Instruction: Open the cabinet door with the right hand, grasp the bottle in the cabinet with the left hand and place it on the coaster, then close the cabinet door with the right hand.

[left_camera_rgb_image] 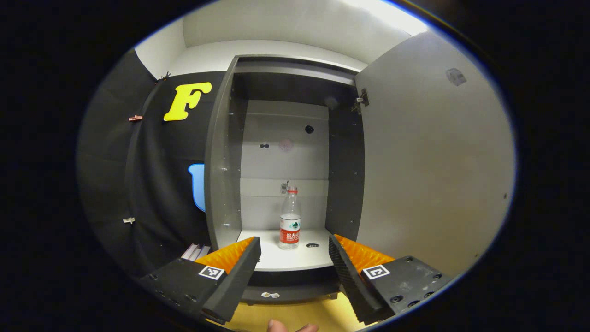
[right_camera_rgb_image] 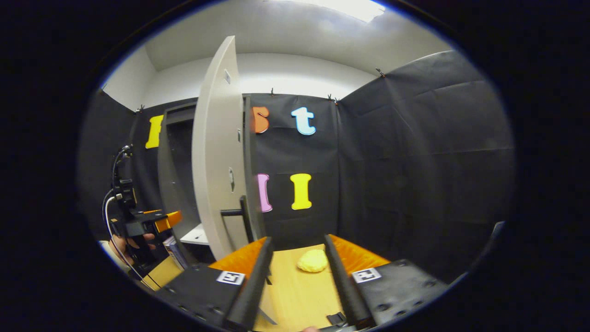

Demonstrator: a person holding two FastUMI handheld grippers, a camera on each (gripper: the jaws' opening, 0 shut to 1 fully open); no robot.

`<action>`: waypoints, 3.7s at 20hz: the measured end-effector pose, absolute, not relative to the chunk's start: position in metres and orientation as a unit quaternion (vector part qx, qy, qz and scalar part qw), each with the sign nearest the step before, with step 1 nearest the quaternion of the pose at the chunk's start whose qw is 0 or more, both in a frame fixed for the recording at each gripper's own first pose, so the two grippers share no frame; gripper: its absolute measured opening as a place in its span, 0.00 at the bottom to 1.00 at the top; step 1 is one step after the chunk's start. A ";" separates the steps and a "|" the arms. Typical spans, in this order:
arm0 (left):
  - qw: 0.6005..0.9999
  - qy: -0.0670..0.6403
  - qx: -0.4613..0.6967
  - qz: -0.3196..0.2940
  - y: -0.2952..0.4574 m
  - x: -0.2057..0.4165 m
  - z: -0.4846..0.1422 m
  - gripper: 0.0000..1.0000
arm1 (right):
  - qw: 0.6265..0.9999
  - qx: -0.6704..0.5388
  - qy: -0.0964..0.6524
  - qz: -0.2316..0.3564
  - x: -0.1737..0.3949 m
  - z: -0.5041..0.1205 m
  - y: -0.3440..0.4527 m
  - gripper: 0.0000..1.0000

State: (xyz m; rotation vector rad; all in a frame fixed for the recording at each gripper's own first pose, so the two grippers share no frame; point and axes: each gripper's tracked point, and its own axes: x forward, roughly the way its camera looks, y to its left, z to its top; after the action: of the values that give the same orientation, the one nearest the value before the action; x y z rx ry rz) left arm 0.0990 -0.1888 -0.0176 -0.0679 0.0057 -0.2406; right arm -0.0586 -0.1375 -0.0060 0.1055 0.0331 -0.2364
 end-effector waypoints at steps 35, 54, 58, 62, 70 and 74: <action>0.997 0.011 -0.025 -0.078 -0.196 0.301 -0.059 0.75 | 0.989 0.004 0.029 -0.146 -0.009 -0.027 -0.195 0.97; 0.997 0.018 -0.036 -0.062 -0.061 0.053 -0.164 0.75 | 0.990 0.007 -0.020 -0.138 -0.004 -0.003 -0.158 0.98; 0.997 0.033 -0.046 -0.061 -0.046 0.025 -0.244 0.75 | 0.990 -0.003 -0.026 -0.139 -0.001 0.002 -0.150 0.98; 0.995 0.039 -0.052 -0.077 -0.041 0.005 -0.311 0.75 | 0.988 -0.008 -0.036 -0.150 0.004 0.011 -0.152 0.96; 0.994 0.065 -0.029 -0.082 -0.041 -0.004 -0.408 0.76 | 0.985 -0.028 -0.028 -0.166 0.003 0.009 -0.157 0.96; 0.995 0.059 -0.018 -0.082 -0.039 -0.002 -0.423 0.78 | 0.984 -0.037 -0.020 -0.171 0.002 0.008 -0.157 0.96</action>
State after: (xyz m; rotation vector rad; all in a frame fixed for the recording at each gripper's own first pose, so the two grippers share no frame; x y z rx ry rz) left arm -0.0019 -0.0394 -0.4233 -0.0363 0.1187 -0.1645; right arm 0.0023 -0.1572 0.0084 -0.0744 -0.0402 -0.3432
